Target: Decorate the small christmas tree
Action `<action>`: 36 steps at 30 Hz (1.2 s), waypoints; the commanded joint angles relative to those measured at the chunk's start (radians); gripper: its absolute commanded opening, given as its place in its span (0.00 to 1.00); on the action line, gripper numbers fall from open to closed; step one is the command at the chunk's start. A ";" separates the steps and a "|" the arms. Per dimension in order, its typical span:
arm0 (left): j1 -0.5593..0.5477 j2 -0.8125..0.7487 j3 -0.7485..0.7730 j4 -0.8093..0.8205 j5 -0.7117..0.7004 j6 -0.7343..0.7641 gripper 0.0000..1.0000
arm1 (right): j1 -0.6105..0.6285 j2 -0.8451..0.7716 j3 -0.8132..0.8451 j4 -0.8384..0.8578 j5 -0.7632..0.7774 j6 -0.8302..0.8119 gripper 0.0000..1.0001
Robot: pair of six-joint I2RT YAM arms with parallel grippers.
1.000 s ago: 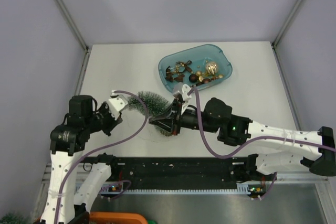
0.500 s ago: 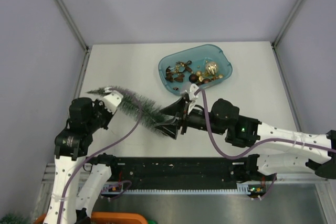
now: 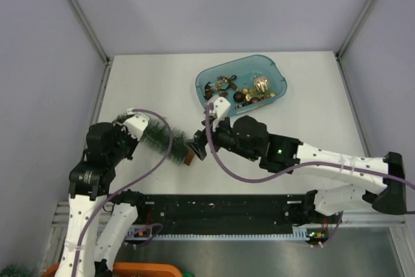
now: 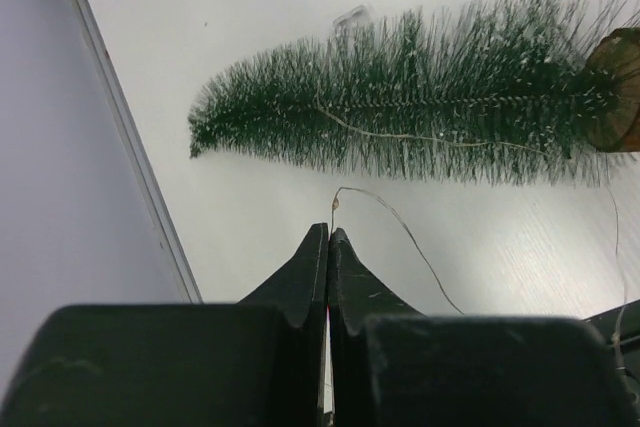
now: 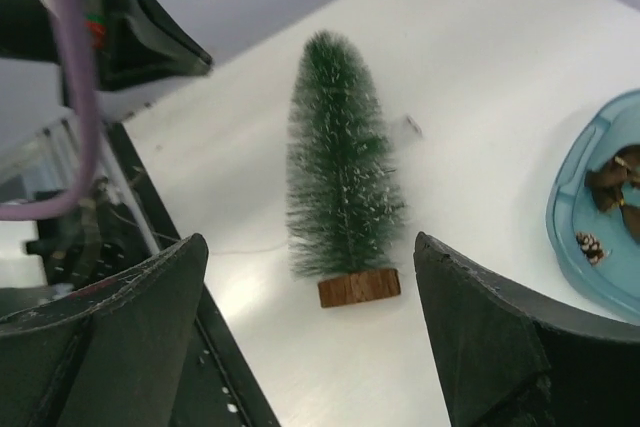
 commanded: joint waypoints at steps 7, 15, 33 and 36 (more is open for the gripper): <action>0.043 -0.055 -0.147 0.172 -0.359 -0.018 0.00 | -0.132 0.139 -0.035 0.033 -0.054 -0.024 0.88; 0.161 0.052 -0.101 0.223 -0.341 -0.071 0.00 | -0.140 0.375 0.144 0.007 -0.102 -0.079 0.91; 0.187 0.132 -0.007 0.194 -0.243 -0.057 0.00 | -0.189 0.770 0.399 0.024 -0.301 -0.153 0.88; 0.189 0.134 -0.009 0.192 -0.241 -0.054 0.00 | -0.193 0.820 0.439 0.015 -0.326 -0.152 0.77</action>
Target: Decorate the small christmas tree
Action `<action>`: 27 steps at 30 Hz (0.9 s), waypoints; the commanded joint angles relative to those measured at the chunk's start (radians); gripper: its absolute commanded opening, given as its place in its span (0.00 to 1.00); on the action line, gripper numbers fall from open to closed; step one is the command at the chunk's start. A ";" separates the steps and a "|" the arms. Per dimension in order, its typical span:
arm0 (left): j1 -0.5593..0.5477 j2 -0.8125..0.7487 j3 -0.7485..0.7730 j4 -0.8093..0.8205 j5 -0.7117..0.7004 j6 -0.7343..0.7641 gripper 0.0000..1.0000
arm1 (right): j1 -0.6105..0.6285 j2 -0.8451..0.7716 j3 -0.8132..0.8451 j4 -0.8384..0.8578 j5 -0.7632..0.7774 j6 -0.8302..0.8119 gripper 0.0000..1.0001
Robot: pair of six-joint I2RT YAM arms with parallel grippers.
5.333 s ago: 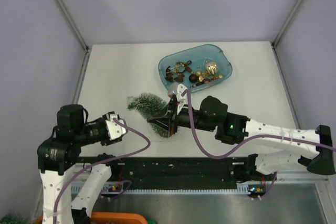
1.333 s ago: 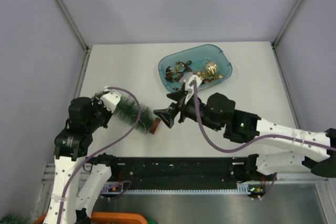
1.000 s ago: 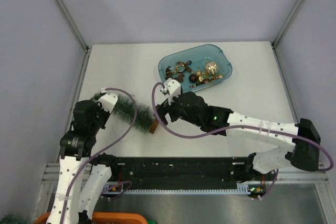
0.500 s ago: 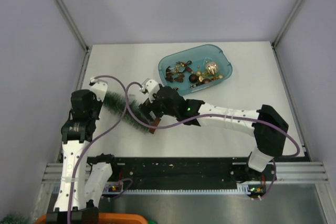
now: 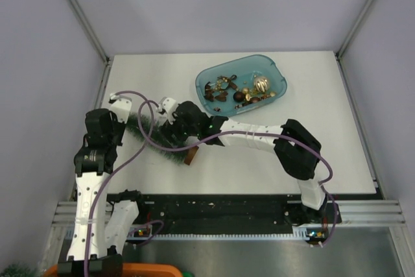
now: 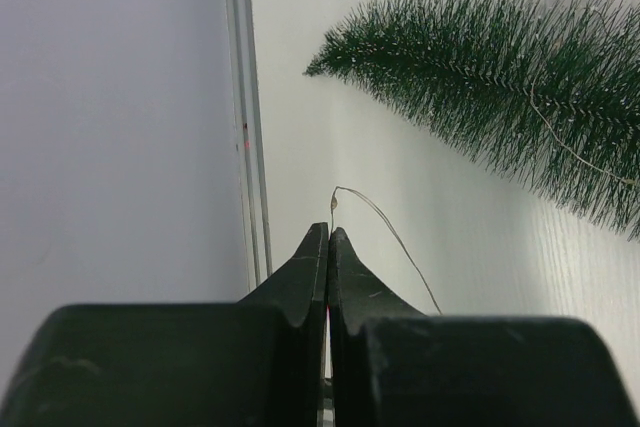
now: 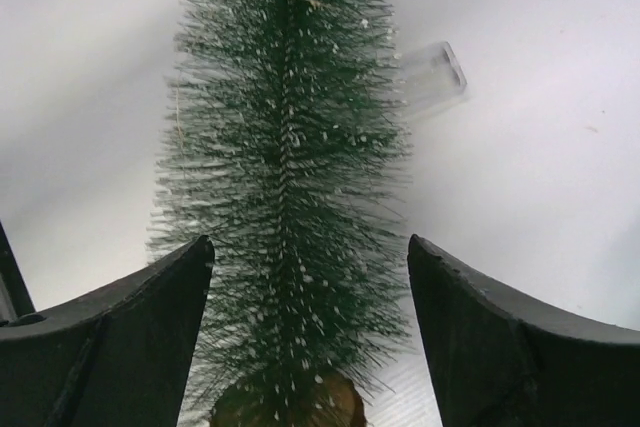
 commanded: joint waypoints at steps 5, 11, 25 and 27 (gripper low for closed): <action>0.006 -0.001 0.026 0.034 0.019 0.008 0.00 | -0.020 0.080 0.074 0.071 -0.100 0.007 0.45; 0.006 0.007 0.014 0.045 0.027 0.001 0.00 | -0.025 0.133 0.121 0.081 -0.113 0.029 0.47; 0.006 0.044 0.080 0.074 0.128 -0.005 0.00 | -0.132 -0.188 -0.266 0.425 -0.040 0.102 0.00; 0.006 0.061 0.108 0.076 0.145 -0.014 0.00 | -0.143 -0.273 -0.397 0.537 -0.040 0.095 0.00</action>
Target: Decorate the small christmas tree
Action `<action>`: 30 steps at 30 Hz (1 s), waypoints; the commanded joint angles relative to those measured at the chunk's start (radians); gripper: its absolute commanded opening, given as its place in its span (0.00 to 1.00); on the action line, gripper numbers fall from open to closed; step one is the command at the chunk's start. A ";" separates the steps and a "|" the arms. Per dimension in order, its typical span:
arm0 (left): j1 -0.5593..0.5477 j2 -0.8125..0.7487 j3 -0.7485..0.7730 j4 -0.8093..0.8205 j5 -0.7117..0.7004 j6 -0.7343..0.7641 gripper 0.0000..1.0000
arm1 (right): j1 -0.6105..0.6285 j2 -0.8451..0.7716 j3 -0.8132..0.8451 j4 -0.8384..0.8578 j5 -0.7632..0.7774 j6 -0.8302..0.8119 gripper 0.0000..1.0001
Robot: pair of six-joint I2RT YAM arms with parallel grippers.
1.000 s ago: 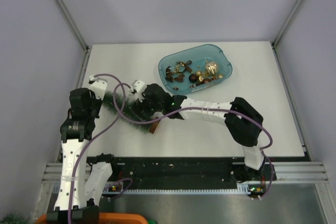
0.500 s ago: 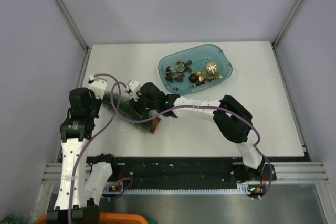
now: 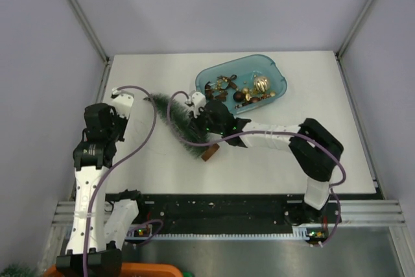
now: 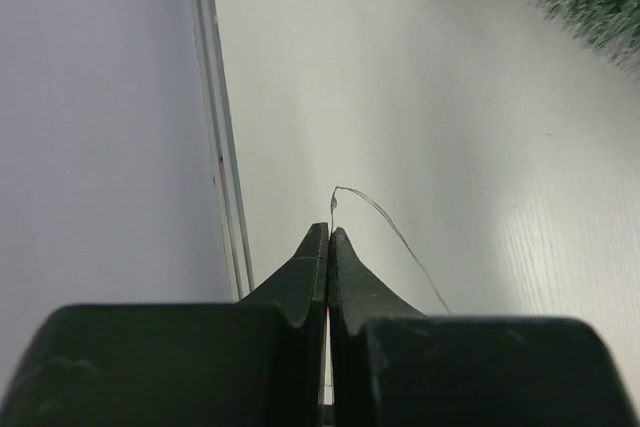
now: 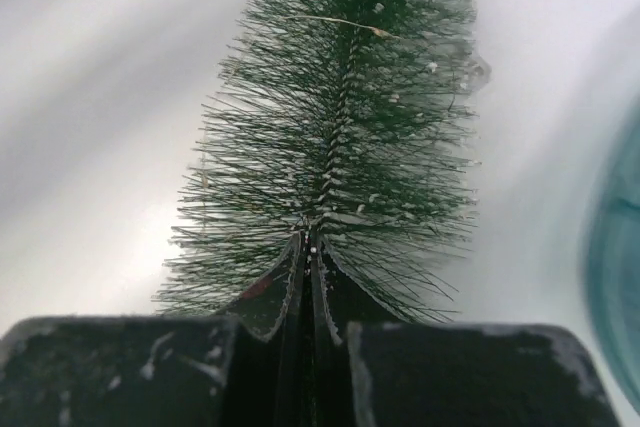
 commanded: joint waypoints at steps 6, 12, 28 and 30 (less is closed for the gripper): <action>-0.001 0.049 0.133 0.073 0.134 -0.047 0.00 | -0.048 -0.359 -0.474 0.655 0.079 -0.011 0.00; -0.002 0.051 0.152 0.063 0.164 -0.055 0.00 | -0.066 -0.410 -0.746 1.145 0.166 -0.012 0.00; -0.002 0.060 0.213 0.062 0.198 -0.070 0.00 | -0.102 -0.227 -0.673 1.526 0.237 0.044 0.00; -0.002 0.053 0.205 0.063 0.194 -0.069 0.00 | -0.106 -0.204 -0.653 1.526 0.226 0.063 0.00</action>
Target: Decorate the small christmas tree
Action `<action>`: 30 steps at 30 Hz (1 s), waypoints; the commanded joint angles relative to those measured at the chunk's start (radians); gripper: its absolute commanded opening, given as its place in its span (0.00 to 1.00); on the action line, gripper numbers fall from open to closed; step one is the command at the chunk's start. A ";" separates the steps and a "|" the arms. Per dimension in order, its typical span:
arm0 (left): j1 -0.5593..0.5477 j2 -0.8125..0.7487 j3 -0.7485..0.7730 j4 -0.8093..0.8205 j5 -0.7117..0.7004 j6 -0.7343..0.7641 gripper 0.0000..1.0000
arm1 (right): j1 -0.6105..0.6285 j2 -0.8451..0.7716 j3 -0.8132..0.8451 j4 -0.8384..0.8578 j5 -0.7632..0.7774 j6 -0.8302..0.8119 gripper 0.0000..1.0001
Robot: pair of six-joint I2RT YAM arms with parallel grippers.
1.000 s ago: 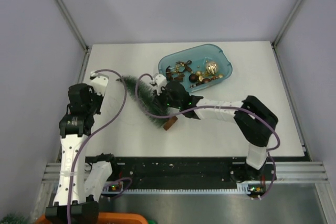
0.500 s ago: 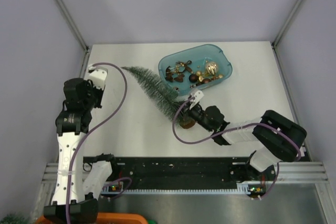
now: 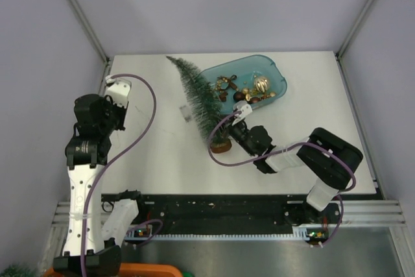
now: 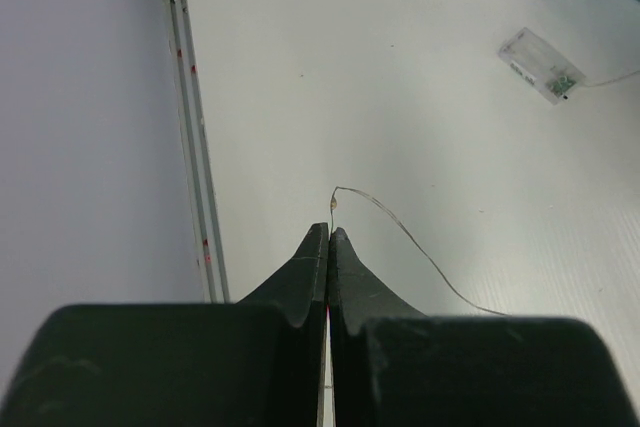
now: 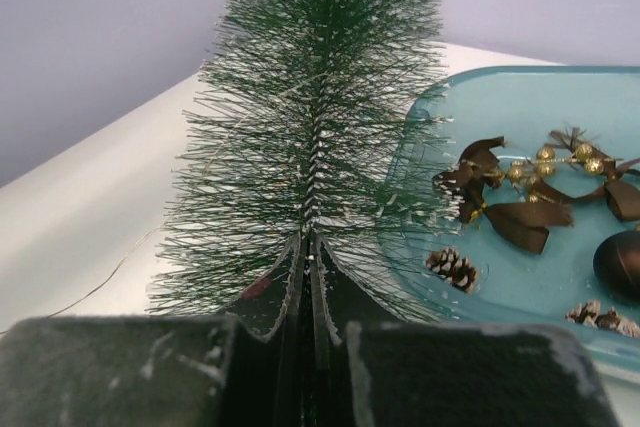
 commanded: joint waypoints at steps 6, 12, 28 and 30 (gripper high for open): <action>-0.001 -0.024 0.012 0.039 0.001 -0.005 0.00 | -0.027 0.018 0.002 0.427 -0.015 0.090 0.00; -0.003 -0.041 -0.014 0.052 0.013 0.005 0.00 | -0.027 -0.194 -0.187 0.195 0.155 0.107 0.00; -0.003 -0.035 -0.051 0.069 0.033 -0.009 0.00 | -0.028 -0.422 -0.201 -0.242 0.411 0.137 0.24; -0.001 -0.038 -0.054 0.068 0.033 -0.009 0.00 | -0.027 -0.429 -0.189 -0.291 0.421 0.163 0.32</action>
